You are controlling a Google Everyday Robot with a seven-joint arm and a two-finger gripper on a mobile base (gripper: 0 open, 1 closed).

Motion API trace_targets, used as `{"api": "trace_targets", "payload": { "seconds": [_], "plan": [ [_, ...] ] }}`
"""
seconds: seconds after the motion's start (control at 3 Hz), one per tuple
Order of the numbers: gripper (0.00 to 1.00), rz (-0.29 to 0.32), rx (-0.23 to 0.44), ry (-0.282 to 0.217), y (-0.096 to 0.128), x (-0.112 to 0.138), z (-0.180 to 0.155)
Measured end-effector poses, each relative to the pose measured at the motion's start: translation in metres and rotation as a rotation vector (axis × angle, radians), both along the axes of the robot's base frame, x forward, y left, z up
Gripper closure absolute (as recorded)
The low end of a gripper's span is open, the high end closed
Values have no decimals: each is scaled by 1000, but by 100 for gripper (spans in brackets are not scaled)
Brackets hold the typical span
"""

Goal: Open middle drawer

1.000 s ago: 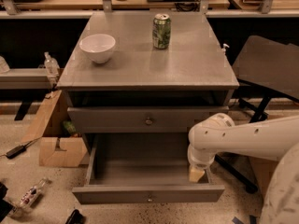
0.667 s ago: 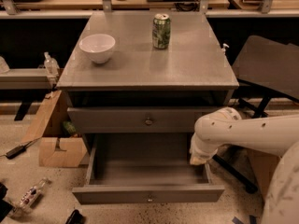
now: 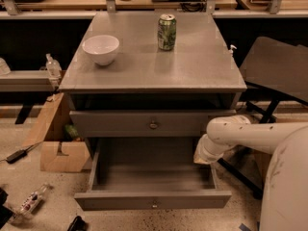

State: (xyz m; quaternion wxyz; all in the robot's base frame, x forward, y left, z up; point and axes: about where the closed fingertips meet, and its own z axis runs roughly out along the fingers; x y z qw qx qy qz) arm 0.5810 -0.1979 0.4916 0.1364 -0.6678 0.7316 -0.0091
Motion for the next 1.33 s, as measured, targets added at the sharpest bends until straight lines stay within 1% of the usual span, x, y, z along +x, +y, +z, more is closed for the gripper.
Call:
{"api": "trace_targets", "payload": {
  "seconds": [0.33, 0.67, 1.0, 1.33],
  "plan": [
    [100, 0, 0, 0, 0, 0, 0],
    [100, 2, 31, 48, 8, -6, -28],
    [100, -8, 105, 113, 23, -24, -74],
    [100, -15, 173, 154, 37, -41, -110]
  ]
}}
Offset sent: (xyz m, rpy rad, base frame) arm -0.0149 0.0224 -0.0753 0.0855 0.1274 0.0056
